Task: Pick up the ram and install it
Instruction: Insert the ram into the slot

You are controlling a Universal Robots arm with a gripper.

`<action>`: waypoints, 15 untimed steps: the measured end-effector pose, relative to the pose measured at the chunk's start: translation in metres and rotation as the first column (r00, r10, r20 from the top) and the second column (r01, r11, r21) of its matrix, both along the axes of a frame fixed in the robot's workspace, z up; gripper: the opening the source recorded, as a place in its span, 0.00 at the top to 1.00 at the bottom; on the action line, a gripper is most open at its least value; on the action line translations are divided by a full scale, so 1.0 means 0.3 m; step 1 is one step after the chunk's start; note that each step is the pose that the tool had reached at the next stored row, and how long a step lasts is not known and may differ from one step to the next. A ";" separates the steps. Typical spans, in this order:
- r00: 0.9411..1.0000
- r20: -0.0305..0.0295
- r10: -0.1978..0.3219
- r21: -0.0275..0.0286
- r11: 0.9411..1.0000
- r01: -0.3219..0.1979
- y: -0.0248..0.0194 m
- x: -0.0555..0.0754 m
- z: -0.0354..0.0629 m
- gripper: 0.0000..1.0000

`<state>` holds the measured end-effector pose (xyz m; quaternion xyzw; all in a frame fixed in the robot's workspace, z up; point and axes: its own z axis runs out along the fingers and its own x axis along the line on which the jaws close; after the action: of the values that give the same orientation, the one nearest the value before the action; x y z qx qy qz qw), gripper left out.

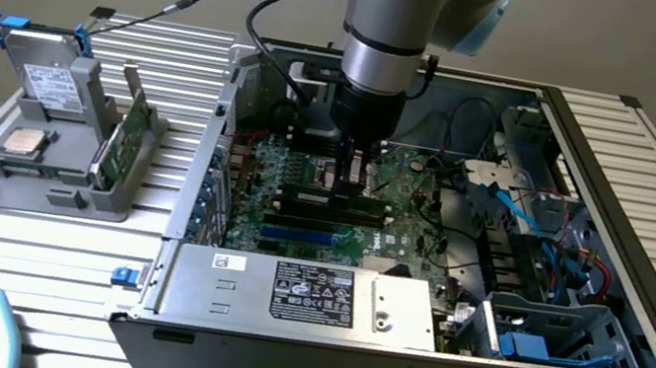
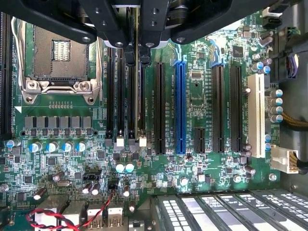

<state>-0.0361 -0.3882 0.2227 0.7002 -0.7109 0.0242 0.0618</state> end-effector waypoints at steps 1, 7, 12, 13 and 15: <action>1.000 0.002 0.000 -0.001 1.000 0.000 0.000 0.000 0.000 0.85; 1.000 0.014 0.000 -0.009 1.000 0.000 0.000 -0.001 0.000 0.85; 1.000 0.021 0.000 -0.013 1.000 0.000 0.000 -0.002 0.000 0.85; 1.000 0.022 0.000 -0.014 1.000 0.000 0.000 -0.003 0.000 0.85; 1.000 0.024 0.000 -0.016 1.000 0.000 0.000 -0.005 -0.001 0.85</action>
<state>-0.0376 -0.3881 0.2225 0.6993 -0.7114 0.0385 0.0588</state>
